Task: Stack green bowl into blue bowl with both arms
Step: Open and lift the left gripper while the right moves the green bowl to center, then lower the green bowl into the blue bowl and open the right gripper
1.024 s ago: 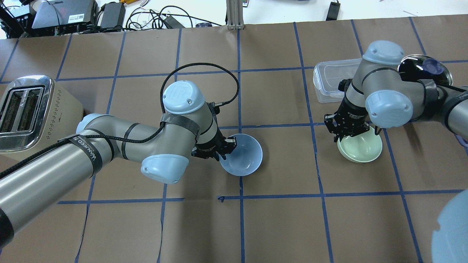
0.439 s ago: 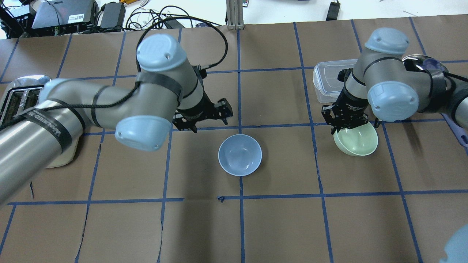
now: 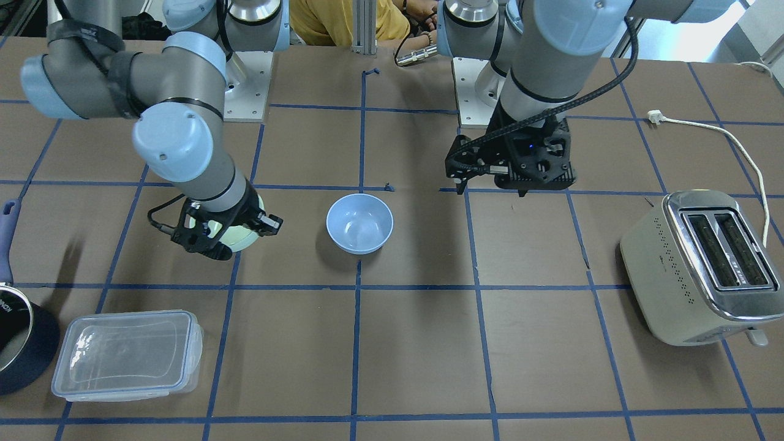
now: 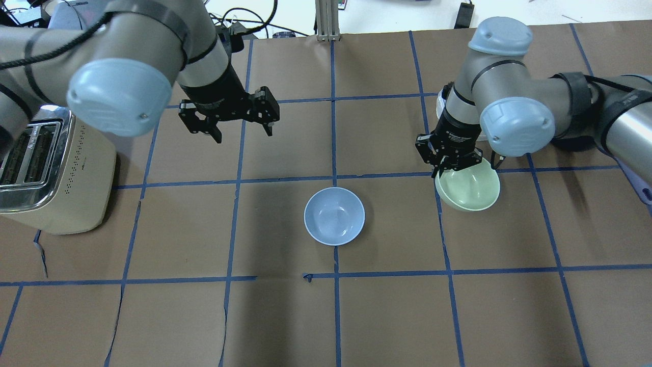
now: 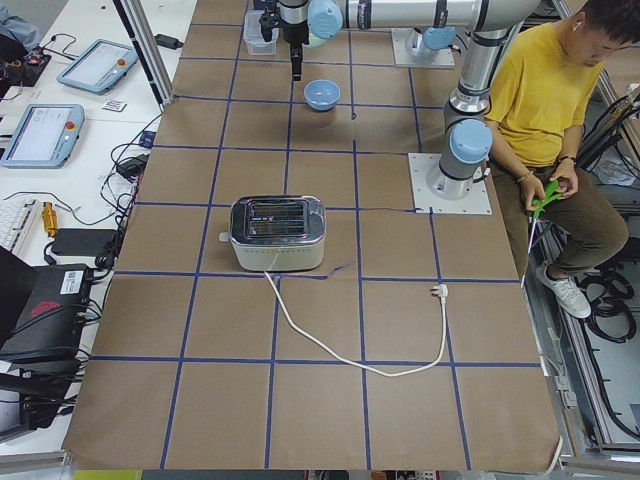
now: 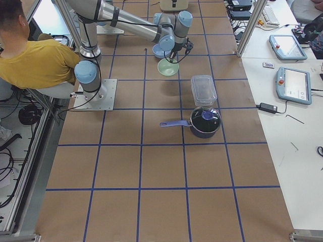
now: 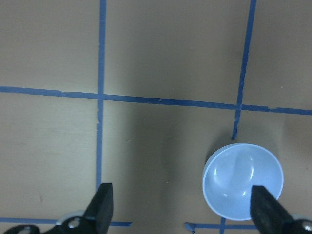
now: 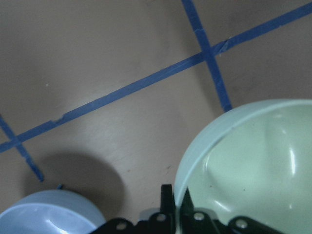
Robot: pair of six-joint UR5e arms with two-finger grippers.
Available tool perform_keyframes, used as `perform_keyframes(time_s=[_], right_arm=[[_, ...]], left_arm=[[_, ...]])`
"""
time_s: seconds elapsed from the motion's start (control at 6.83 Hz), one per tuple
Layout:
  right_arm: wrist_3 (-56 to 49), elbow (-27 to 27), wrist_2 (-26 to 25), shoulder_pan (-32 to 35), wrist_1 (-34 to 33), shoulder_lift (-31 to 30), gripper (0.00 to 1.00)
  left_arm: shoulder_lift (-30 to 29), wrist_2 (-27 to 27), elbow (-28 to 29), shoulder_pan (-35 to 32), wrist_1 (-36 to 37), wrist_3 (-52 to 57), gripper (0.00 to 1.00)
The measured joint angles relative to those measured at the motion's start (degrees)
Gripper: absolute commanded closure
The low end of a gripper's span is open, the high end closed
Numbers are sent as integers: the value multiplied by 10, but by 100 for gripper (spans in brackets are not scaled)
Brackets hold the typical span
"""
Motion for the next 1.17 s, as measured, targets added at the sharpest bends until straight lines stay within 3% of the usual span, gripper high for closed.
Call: perform_keyframes(time_s=[0.59,1.17], right_arm=[[221,-84,1,161,0,64,100],[280,-116,3,201,5,116,100]], left_arm=[[40,21,13,12,27,30,0],[36,4,12,19,27,30,0]])
